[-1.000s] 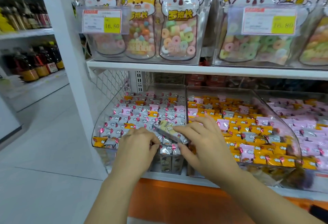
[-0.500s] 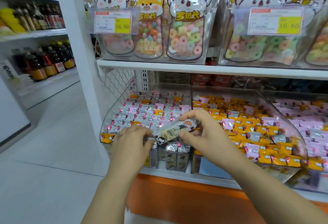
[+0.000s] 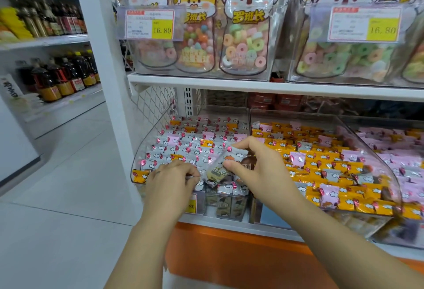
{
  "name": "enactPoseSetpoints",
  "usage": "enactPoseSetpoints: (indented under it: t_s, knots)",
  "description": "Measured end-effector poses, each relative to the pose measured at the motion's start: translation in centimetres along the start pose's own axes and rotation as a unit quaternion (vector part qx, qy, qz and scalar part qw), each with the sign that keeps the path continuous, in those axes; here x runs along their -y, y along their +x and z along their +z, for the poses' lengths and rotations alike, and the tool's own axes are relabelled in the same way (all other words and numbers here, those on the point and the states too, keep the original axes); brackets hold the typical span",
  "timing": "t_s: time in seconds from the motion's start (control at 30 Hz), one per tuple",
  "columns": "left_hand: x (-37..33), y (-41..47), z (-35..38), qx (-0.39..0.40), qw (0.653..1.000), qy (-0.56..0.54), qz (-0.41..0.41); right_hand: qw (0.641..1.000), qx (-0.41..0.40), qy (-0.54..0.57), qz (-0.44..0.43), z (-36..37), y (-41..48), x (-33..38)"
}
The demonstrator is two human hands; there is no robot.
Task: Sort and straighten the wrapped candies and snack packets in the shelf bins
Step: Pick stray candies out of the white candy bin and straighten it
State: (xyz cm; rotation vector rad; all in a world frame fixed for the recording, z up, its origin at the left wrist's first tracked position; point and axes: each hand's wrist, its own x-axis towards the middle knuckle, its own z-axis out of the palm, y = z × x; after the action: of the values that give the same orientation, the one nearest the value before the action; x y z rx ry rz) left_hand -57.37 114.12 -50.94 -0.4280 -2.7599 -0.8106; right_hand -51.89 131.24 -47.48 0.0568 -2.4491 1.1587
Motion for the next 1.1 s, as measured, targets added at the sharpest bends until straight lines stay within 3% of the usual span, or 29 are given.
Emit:
enactPoseSetpoints:
  t_s: [0.3, 0.5, 0.6, 0.73, 0.9, 1.0, 1.1]
  knots:
    - [-0.1, 0.2, 0.2, -0.005, 1.0, -0.002, -0.005, 0.975, 0.13, -0.153, -0.098, 0.1, 2.1, 2.4]
    - [0.0, 0.1, 0.3, -0.006, 1.0, -0.003, -0.005, 0.976, 0.131, -0.151, -0.087, 0.8, 2.5, 1.7]
    - [-0.1, 0.3, 0.2, 0.0, 0.999, 0.036, -0.004, 0.948, 0.207, -0.201, -0.138, 1.5, 1.2, 1.8]
    - [-0.2, 0.3, 0.3, 0.004, 1.0, -0.002, -0.01, 0.955, 0.171, -0.208, -0.124, 1.8, 1.3, 0.2]
    - [-0.2, -0.1, 0.2, -0.005, 1.0, -0.001, 0.0, 0.888, 0.186, -0.372, -0.198, 3.2, 0.2, -1.6]
    - [-0.8, -0.4, 0.0, -0.007, 0.999, 0.037, 0.011, 0.904, 0.175, -0.342, -0.186, 2.0, -0.5, -2.0]
    - [-2.2, -1.2, -0.3, 0.042, 0.992, 0.107, 0.058, 0.938, 0.067, -0.301, -0.161, 0.1, -0.7, -3.0]
